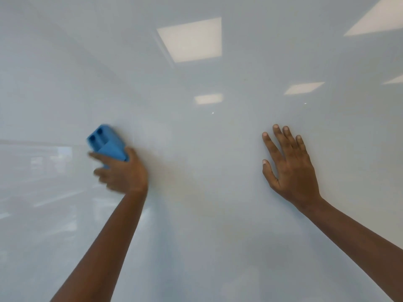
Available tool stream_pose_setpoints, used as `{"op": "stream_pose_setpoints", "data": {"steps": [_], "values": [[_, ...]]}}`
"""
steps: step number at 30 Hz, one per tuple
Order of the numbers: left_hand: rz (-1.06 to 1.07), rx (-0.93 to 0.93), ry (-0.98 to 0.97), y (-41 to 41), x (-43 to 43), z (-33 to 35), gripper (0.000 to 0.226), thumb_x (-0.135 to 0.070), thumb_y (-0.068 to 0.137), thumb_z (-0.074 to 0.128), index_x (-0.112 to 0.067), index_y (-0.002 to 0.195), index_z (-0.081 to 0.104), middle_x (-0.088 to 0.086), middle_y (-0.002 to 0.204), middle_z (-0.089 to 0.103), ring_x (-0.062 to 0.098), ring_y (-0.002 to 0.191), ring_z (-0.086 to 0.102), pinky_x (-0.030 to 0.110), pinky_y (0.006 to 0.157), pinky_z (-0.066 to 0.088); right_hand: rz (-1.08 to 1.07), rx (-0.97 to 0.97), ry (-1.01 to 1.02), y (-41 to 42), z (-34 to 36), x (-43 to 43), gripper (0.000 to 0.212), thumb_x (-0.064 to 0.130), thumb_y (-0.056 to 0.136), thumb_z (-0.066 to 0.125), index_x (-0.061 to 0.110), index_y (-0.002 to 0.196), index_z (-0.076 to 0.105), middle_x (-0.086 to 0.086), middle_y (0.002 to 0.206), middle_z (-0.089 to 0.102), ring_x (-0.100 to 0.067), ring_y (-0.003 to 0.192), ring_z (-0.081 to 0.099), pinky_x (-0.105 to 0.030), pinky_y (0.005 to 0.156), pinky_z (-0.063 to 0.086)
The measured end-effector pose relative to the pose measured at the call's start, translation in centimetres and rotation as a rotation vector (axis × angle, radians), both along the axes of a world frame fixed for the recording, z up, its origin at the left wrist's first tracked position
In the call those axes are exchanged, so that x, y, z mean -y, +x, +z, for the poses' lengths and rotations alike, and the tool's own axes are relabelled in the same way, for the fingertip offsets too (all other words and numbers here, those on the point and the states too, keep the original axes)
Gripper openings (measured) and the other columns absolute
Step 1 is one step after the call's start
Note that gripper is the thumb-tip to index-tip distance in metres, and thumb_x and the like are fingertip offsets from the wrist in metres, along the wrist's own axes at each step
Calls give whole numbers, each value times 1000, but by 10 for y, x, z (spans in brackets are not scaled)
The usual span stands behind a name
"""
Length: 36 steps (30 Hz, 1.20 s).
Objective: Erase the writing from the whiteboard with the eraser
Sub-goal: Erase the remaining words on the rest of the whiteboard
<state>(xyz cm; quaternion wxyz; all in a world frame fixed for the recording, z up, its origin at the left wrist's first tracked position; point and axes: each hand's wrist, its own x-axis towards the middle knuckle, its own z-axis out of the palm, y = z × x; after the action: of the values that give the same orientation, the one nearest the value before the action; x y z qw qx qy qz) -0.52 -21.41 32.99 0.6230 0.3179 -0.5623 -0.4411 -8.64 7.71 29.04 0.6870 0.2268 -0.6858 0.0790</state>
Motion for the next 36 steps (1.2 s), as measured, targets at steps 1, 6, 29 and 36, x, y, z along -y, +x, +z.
{"op": "stream_pose_setpoints", "data": {"steps": [1,6,29,36], "values": [[-16,-2,-88,-2,-15,17,75,-42,92,44,-12,147,3,24,132,35,37,118,38,44,96,35,3,2,-2,0,0,0,52,28,90,35,6,138,39,-20,145,37,-31,135,30,-45,111,21],[-92,73,-477,-13,-102,76,75,-42,91,45,-15,147,3,20,133,35,32,117,39,40,94,34,4,0,-5,3,0,1,52,27,90,35,6,137,40,-20,143,38,-32,134,31,-46,110,25],[53,-7,55,-2,37,34,72,-46,90,41,-15,147,9,23,136,33,35,122,35,44,101,31,-4,-6,-9,0,0,1,52,27,89,37,7,137,41,-17,144,39,-30,135,31,-42,111,21],[6,40,-387,-15,-65,63,74,-43,89,47,-15,147,11,23,132,37,36,116,40,43,92,34,-5,-17,-11,1,1,1,51,26,89,36,6,136,42,-18,142,40,-30,134,33,-42,111,22]]}}
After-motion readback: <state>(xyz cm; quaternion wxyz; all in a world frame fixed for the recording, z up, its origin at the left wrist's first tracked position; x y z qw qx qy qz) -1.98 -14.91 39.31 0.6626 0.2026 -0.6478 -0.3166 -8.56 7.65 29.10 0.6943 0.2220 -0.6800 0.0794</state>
